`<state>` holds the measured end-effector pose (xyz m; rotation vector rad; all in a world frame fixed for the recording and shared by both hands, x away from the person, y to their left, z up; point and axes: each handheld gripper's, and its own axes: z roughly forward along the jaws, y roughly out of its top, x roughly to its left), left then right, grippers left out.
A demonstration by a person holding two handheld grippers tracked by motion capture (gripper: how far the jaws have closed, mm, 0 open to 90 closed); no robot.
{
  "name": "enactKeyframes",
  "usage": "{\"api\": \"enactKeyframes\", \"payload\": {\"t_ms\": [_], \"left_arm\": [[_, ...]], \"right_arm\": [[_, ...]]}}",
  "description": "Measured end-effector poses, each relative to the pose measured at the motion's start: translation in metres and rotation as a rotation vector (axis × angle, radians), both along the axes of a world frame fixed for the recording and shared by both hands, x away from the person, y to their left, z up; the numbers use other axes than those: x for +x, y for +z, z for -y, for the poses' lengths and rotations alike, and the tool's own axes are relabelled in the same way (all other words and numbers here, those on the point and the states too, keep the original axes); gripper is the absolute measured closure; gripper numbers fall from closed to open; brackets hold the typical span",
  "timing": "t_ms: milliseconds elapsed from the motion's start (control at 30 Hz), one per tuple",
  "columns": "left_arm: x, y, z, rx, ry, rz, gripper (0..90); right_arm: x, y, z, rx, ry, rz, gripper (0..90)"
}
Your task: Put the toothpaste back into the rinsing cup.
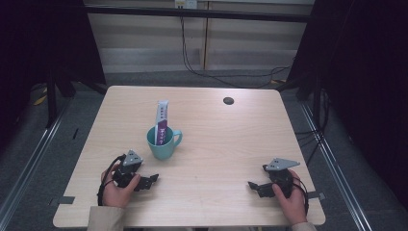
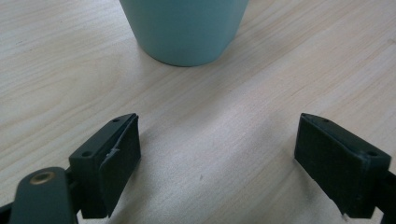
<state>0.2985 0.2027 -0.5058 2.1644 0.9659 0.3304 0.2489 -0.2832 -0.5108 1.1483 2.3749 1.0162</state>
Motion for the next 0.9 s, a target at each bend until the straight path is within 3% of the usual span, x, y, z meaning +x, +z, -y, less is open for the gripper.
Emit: {"api": "enactKeyframes", "payload": {"t_ms": [300,900], "left_arm": [[-0.0023,-0.0022,0.0009,0.015,-0.003,0.034,14.0],[-0.0024,-0.0024,0.0020,0.025,-0.020,0.031,11.7]], "right_arm": [[0.0000,0.0000,0.0000,0.000,0.000,0.000,9.5],[0.0000,0.0000,0.0000,0.000,0.000,0.000,9.5]]}}
